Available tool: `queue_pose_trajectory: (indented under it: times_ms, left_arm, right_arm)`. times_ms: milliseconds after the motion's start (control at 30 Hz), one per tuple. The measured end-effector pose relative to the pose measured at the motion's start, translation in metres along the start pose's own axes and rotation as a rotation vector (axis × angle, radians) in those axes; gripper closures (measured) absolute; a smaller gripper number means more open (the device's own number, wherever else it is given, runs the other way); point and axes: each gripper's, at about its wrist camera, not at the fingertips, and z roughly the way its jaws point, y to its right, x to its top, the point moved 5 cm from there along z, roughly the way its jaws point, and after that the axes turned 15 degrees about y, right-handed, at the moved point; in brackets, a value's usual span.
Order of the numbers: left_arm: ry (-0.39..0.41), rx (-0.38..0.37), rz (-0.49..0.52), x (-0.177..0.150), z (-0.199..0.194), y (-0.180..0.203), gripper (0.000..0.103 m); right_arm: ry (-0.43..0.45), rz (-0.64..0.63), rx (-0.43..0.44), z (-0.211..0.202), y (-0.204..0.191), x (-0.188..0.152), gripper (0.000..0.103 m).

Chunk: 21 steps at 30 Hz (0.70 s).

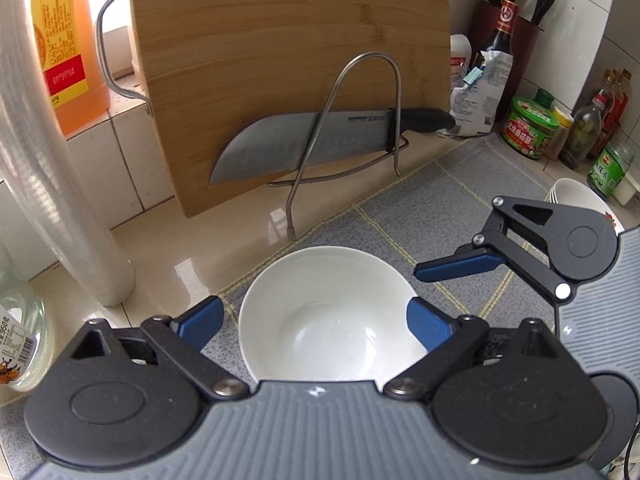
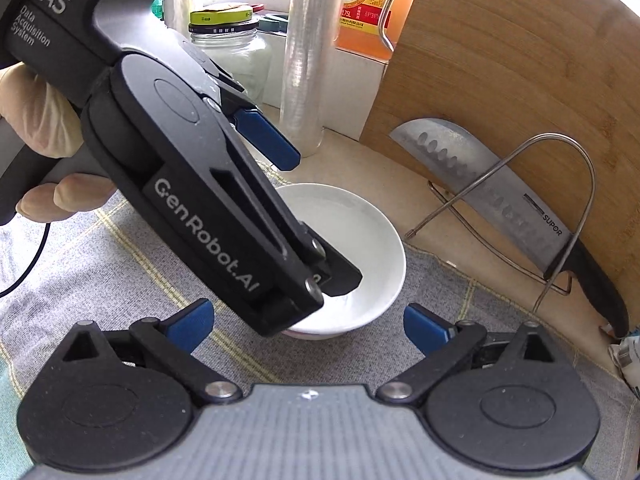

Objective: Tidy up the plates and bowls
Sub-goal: 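Grasp the rim of another white bowl with the left tool, then carry the held bowl with the left tool toward the placed bowl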

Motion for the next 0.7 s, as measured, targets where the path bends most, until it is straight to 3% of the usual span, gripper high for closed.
queue_pose_trajectory:
  times_ms: [467,567,700]
  left_arm:
    - [-0.021,-0.002,-0.004,-0.0016,0.0035,-0.004,0.008]
    - [-0.033,-0.013,-0.01,-0.0018,0.0057,-0.0039,0.016]
    - [-0.049,-0.022,-0.019,-0.0026,0.0084,-0.004,0.018]
  right_arm:
    - [-0.003,0.019,0.001,0.0085,0.006,0.0007,0.01]
    - [0.001,0.021,-0.002,0.0091,0.0075,0.0015,0.01]
    - [0.004,0.025,-0.004,0.009,0.008,0.002,0.01]
